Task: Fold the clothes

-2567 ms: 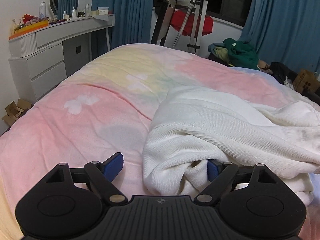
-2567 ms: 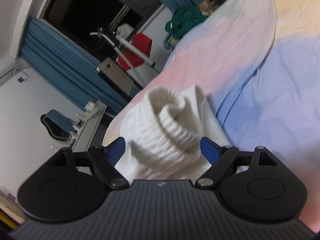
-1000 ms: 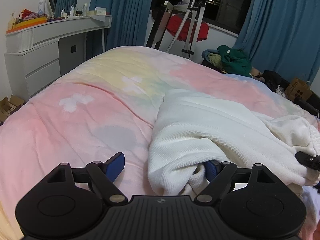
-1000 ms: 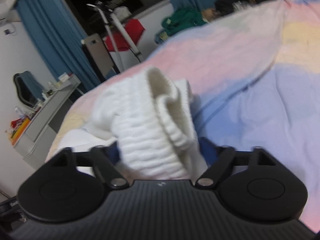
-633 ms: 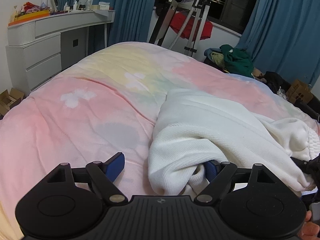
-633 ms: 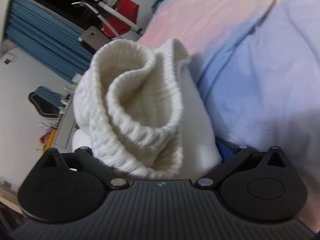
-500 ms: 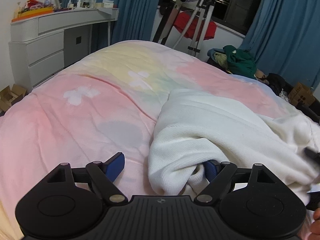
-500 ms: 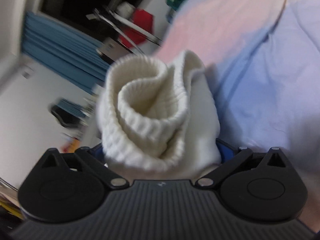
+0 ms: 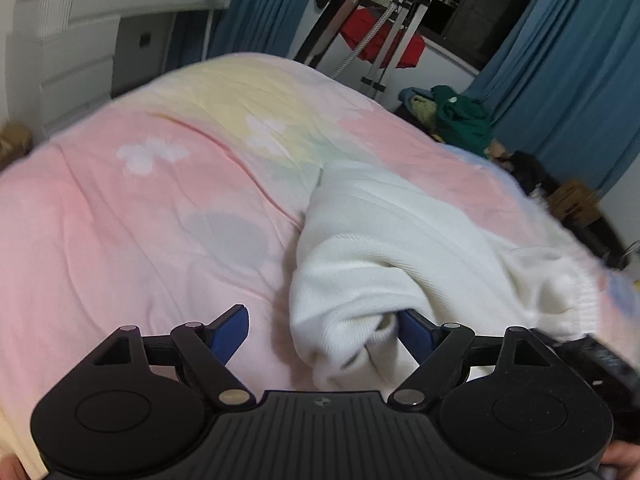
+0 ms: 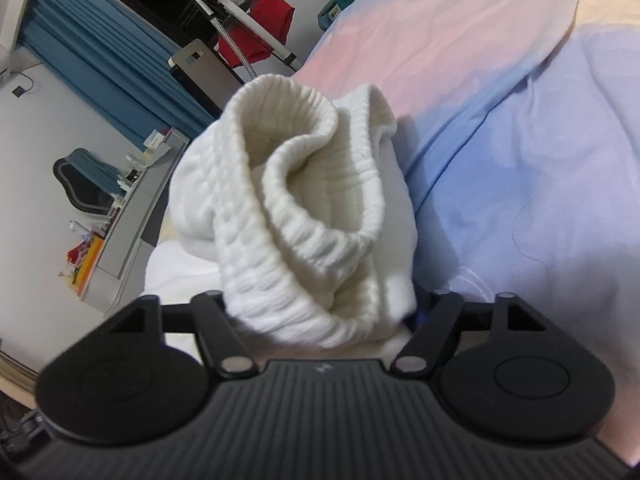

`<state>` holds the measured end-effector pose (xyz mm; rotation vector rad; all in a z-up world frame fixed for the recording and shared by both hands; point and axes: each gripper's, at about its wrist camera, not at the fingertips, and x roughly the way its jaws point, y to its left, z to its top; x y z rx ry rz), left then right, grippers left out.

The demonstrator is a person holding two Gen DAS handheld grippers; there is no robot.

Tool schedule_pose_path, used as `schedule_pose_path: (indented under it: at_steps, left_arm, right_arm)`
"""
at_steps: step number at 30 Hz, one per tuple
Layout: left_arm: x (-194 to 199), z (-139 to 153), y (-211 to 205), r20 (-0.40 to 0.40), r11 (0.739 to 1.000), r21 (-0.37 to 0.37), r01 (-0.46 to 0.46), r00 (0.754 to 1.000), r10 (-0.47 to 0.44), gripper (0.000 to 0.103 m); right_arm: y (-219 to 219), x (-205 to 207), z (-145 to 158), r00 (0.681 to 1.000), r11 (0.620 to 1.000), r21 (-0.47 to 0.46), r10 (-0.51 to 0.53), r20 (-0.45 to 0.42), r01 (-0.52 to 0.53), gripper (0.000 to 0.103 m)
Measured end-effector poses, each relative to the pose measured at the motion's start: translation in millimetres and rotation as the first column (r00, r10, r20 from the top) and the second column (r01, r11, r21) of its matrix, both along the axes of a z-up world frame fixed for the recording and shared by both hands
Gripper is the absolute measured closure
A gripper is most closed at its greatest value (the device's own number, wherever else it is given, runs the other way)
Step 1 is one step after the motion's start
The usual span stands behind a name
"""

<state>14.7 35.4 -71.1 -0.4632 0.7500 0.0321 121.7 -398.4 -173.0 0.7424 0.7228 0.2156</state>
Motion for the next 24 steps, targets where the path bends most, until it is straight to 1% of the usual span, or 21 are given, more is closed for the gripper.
schedule_pose_path:
  at_steps: [2,4,6,7,13,15,16,18,21,24]
  left_arm:
    - [-8,6,8,0.031,0.998,-0.061,-0.003,1.000,0.005,0.016]
    - [-13,15,18,0.080,0.993,-0.114,-0.015,0.997,0.025,0.012]
    - [-15,21,27,0.128,0.986,-0.168,-0.022,0.991,0.044,0.008]
    - [-11,21,30,0.131,0.982,-0.186,-0.029,0.990,0.054,0.006]
    - [32,7,46,0.055,0.963,-0.257,-0.086,0.993,0.104,0.003]
    - [49,-2,47,0.002,0.961,-0.265,-0.082,0.996,0.085,0.003]
    - [59,-9,48,-0.032,0.955,-0.286,-0.073,0.997,0.066,0.003]
    - [75,-22,50,-0.083,0.934,-0.353,-0.052,0.996,0.024,0.003]
    - [96,-39,49,-0.144,0.908,-0.417,-0.033,0.989,-0.030,0.003]
    - [117,-54,51,-0.182,0.869,-0.495,-0.010,0.979,-0.093,0.004]
  right_arm:
    - [-3,-3,4,1.000,1.000,0.003,-0.012,0.010,0.012,0.038]
    - [-6,-6,7,1.000,1.000,0.007,-0.024,0.016,0.023,0.044]
    - [-8,-8,10,0.999,0.999,0.008,-0.032,0.023,0.031,0.046]
    - [-9,-8,11,0.999,0.999,0.010,-0.036,0.028,0.035,0.048]
    - [-12,-6,13,0.998,0.998,0.038,-0.053,0.042,0.051,0.049]
    - [-13,-6,12,0.998,0.997,0.048,-0.056,0.040,0.054,0.049]
    - [-12,-4,12,0.998,0.997,0.049,-0.058,0.039,0.056,0.049]
    - [-11,-5,11,0.997,0.997,0.050,-0.060,0.039,0.058,0.049]
    - [-12,-4,10,0.997,0.997,0.053,-0.062,0.037,0.060,0.049]
    - [-13,-4,8,0.997,0.996,0.057,-0.064,0.030,0.062,0.049]
